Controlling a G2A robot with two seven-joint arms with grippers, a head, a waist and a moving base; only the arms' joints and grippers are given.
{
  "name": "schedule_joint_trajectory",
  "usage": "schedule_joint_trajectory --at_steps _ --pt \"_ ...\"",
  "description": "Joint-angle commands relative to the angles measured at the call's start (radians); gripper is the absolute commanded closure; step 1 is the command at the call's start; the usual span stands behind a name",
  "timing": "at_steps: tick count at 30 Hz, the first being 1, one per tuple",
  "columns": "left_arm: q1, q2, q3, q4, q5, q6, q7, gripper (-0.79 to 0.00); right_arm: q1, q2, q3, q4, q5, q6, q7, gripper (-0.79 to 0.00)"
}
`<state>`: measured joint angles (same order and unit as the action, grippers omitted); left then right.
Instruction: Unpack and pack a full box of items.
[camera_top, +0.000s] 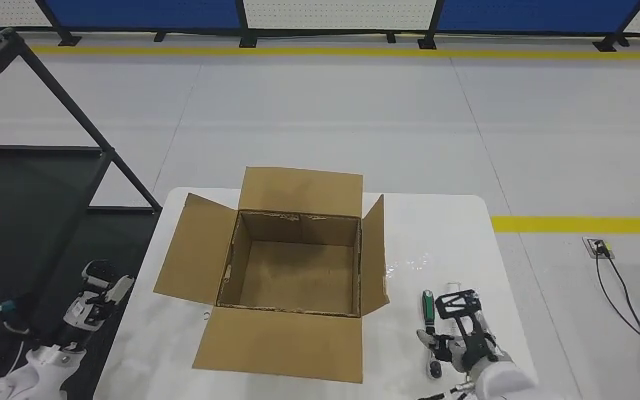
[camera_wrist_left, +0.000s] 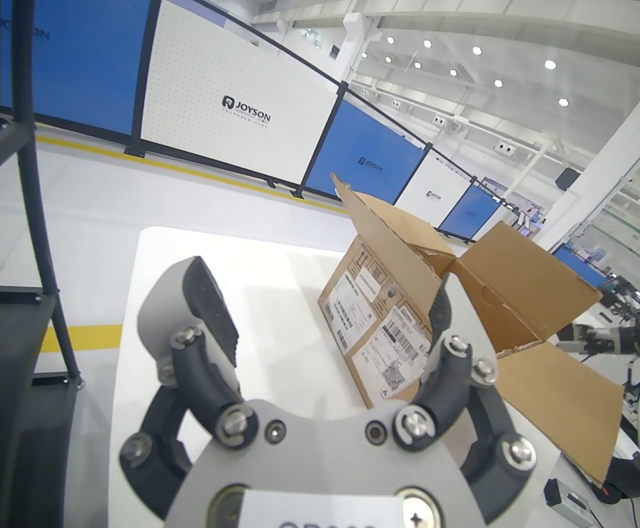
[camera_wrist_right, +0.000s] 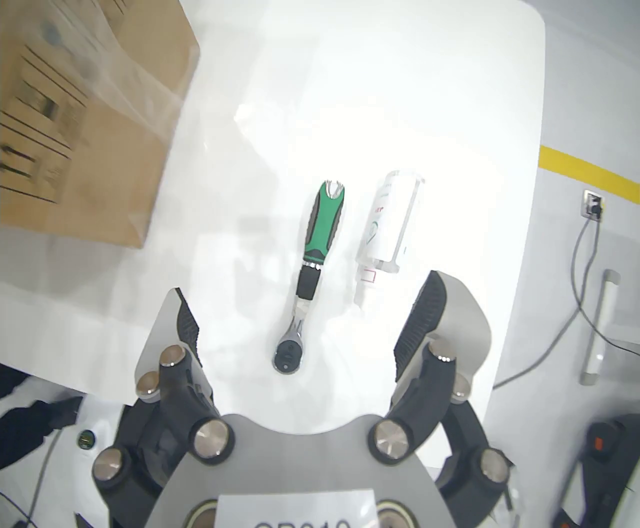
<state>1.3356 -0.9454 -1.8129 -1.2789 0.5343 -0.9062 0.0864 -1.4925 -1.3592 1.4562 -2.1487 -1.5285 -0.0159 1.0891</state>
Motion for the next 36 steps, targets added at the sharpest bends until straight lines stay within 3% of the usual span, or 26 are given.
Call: schedule_joint_trajectory --at_steps 1,4,17,20,28,30,32,34,35,36 --pt "0.007 0.001 -0.009 -0.012 -0.017 0.005 -0.014 -0.785 0.043 -0.002 -0.058 0.062 -0.105 0.012 0.04 -0.785" --pt "0.017 0.001 -0.015 -0.027 -0.029 0.009 -0.026 -0.785 0.103 -0.009 -0.098 0.144 -0.178 0.082 0.093 -0.785" --pt "0.017 0.001 -0.015 -0.027 -0.029 0.009 -0.026 -0.785 0.096 -0.008 -0.101 0.149 -0.174 0.058 0.059 -0.785" --pt "0.017 0.001 -0.015 -0.027 -0.029 0.009 -0.026 -0.785 0.09 -0.007 -0.091 0.146 -0.128 0.028 0.051 -0.785" --pt "0.017 0.001 -0.015 -0.027 -0.029 0.009 -0.026 -0.785 0.168 -0.013 -0.067 0.17 0.023 0.019 0.177 -0.785" --pt "0.017 0.001 -0.015 -0.027 -0.029 0.009 -0.026 -0.785 0.188 -0.013 -0.065 0.188 0.019 0.022 0.211 -0.668" --pt "0.017 0.001 -0.015 -0.027 -0.029 0.009 -0.026 -0.785 0.211 -0.014 -0.072 0.208 0.022 0.021 0.246 -0.628" --pt "0.017 0.001 -0.015 -0.027 -0.029 0.009 -0.026 -0.785 0.232 -0.015 -0.079 0.228 0.028 0.026 0.273 -0.517" --pt "0.017 0.001 -0.015 -0.027 -0.029 0.009 -0.026 -0.785 0.243 -0.016 -0.079 0.241 0.027 0.032 0.288 -0.391" --pt "0.017 0.001 -0.015 -0.027 -0.029 0.009 -0.026 -0.785 0.254 -0.016 -0.082 0.252 0.029 0.034 0.299 -0.376"
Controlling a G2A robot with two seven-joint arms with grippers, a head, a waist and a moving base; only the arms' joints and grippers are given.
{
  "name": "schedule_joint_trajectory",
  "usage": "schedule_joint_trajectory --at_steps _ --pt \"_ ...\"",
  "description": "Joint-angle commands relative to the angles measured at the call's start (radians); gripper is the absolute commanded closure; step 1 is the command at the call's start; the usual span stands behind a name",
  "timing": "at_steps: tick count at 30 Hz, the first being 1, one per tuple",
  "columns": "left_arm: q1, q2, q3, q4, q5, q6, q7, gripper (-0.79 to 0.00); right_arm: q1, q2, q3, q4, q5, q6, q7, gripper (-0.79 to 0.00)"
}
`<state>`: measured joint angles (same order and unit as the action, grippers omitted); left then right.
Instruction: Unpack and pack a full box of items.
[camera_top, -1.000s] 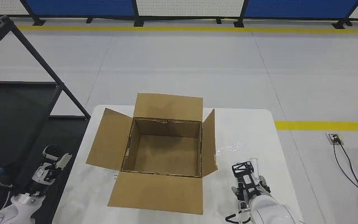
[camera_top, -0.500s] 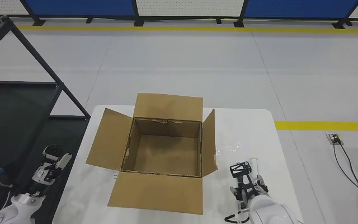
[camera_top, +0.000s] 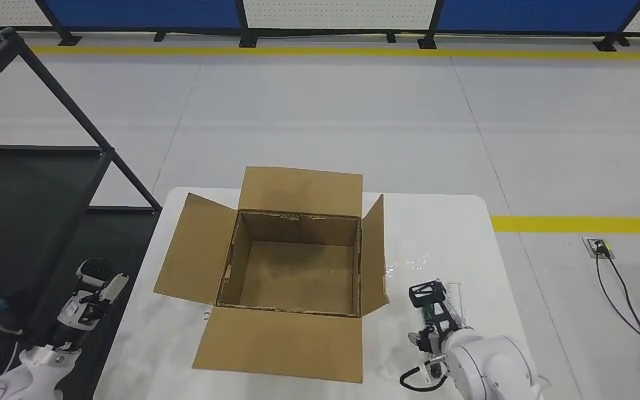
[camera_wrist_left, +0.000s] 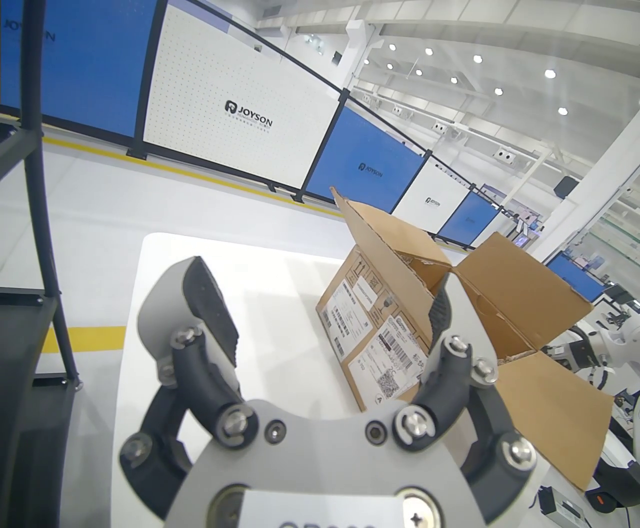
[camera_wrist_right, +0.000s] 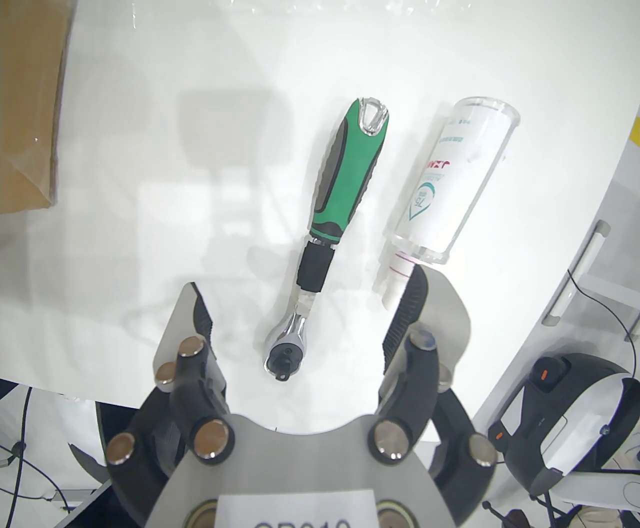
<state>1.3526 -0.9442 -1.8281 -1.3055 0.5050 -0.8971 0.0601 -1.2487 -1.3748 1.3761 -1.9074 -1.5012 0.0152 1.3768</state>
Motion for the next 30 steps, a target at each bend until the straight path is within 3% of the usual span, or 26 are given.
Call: schedule_joint_trajectory --at_steps 1,11,30 --pt "0.0 0.0 0.0 0.0 0.0 0.0 0.0 -0.785 0.021 -0.001 -0.002 0.024 0.01 0.007 0.021 -0.357" --pt "0.0 0.0 0.0 0.0 0.0 0.0 0.0 -0.785 0.077 0.001 0.028 0.093 0.092 -0.003 0.083 -0.36" --pt "0.0 0.0 0.0 0.0 0.0 0.0 0.0 -0.785 0.136 0.007 0.036 0.237 0.149 0.009 0.06 -0.336"
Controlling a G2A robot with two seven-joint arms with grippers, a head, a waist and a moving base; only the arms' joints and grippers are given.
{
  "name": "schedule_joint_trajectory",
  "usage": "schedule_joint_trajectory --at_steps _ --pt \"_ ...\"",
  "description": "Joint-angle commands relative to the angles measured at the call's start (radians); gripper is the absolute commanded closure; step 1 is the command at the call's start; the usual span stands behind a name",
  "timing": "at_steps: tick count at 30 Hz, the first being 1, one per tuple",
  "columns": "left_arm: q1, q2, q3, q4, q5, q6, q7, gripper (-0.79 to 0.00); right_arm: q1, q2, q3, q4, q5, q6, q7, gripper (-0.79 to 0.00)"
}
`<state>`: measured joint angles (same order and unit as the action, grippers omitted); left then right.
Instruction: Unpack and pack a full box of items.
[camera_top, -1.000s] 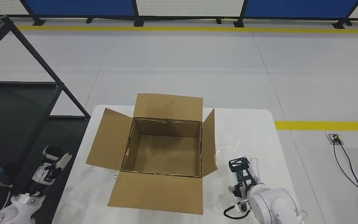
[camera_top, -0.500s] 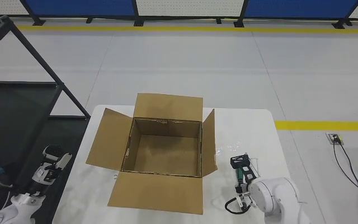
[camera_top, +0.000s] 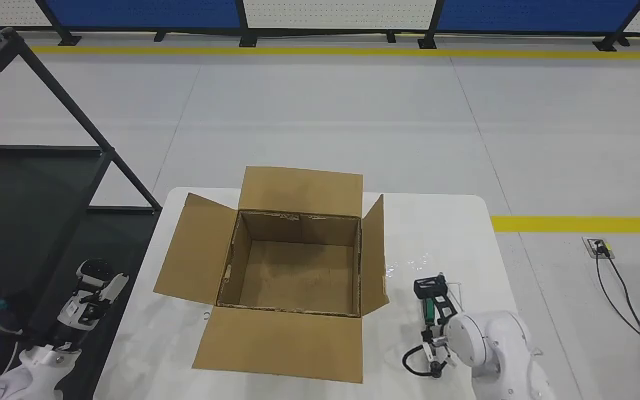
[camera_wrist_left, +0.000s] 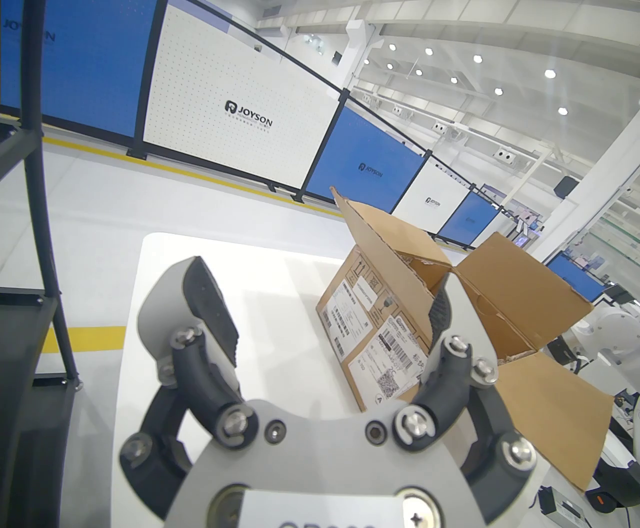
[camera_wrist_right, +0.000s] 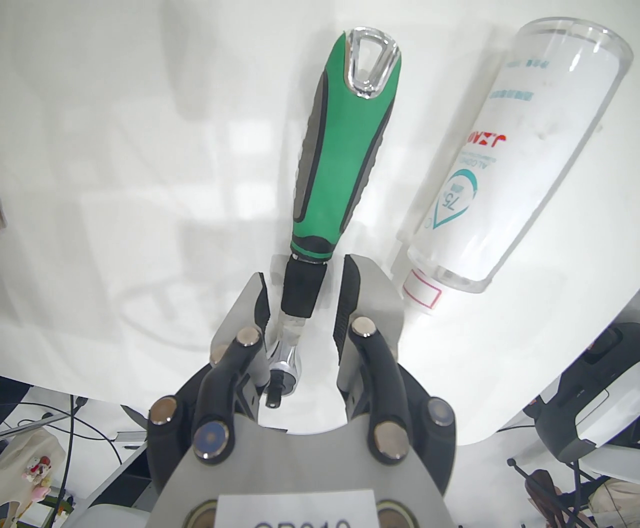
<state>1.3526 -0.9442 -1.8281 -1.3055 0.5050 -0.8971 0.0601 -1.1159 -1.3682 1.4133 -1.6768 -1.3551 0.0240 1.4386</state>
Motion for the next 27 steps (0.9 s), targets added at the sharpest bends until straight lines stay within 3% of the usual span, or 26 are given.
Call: schedule_joint_trajectory --at_steps 1,6,8,11,12,19,27 --pt "0.0 0.0 0.0 0.0 0.0 0.0 0.0 -0.785 0.005 0.0 -0.003 0.012 0.004 0.0 -0.003 -0.339" --pt "0.0 0.0 0.0 0.0 0.0 0.0 0.0 -0.785 0.015 0.002 -0.008 0.033 0.008 0.003 -0.004 -0.32" --pt "0.0 0.0 0.0 0.0 0.0 0.0 0.0 -0.785 0.017 0.003 -0.008 0.039 0.007 0.005 -0.001 -0.225" --pt "0.0 0.0 0.0 0.0 0.0 0.0 0.0 -0.785 0.022 0.005 -0.01 0.046 0.008 0.007 0.001 -0.015" --pt "0.0 0.0 0.0 0.0 0.0 0.0 0.0 -0.785 0.023 0.005 -0.01 0.047 0.008 0.008 0.003 0.0" --pt "0.0 0.0 0.0 0.0 0.0 0.0 0.0 -0.785 -0.002 0.012 0.02 -0.037 0.015 0.021 -0.015 0.0" --pt "0.0 0.0 0.0 0.0 0.0 0.0 0.0 -0.785 -0.118 0.025 0.093 -0.429 0.02 0.028 -0.018 0.0"
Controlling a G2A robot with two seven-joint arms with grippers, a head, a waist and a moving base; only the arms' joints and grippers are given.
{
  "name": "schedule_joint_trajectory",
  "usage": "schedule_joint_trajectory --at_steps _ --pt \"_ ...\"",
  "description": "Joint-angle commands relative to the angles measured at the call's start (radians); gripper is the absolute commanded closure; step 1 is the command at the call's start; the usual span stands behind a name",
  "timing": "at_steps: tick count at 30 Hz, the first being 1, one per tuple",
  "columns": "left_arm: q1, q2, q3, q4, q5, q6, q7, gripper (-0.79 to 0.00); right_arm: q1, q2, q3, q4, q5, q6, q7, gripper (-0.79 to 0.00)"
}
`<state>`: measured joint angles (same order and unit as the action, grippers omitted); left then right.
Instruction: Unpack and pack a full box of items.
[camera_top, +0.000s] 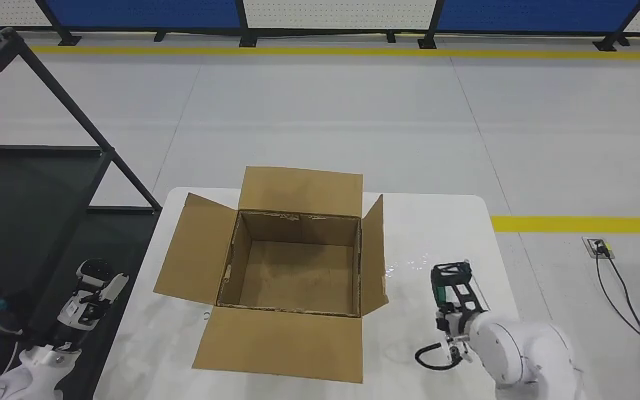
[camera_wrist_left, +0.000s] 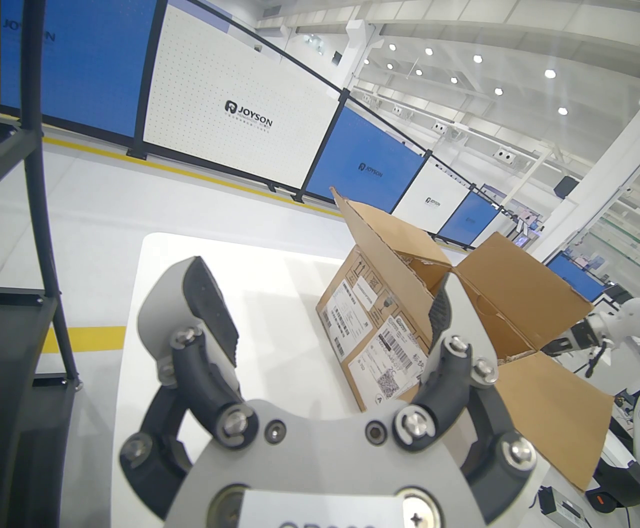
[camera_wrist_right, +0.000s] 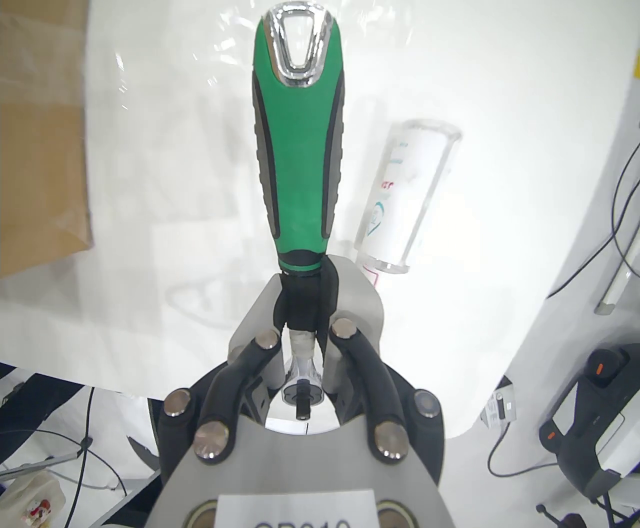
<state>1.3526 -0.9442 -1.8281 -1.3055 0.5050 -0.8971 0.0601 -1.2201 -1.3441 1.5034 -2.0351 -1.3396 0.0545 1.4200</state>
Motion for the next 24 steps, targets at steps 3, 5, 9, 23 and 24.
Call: schedule_joint_trajectory --at_steps 3,5,9,23,24 --pt "0.0 0.0 0.0 0.0 0.0 0.0 0.0 -0.785 -0.047 0.003 0.018 -0.242 0.04 -0.014 -0.002 0.0" --pt "0.0 0.0 0.0 0.0 0.0 0.0 0.0 -0.785 -0.054 0.005 0.02 -0.315 0.063 -0.026 -0.019 0.0" --pt "0.0 0.0 0.0 0.0 0.0 0.0 0.0 -0.785 0.044 0.005 -0.027 -0.315 0.108 -0.081 -0.078 0.0" --pt "0.0 0.0 0.0 0.0 0.0 0.0 0.0 -0.785 0.473 -0.051 -0.589 -0.315 -0.065 0.08 0.068 0.0" --pt "0.0 0.0 0.0 0.0 0.0 0.0 0.0 -0.785 0.491 -0.057 -0.626 -0.315 -0.088 0.094 0.085 0.0"
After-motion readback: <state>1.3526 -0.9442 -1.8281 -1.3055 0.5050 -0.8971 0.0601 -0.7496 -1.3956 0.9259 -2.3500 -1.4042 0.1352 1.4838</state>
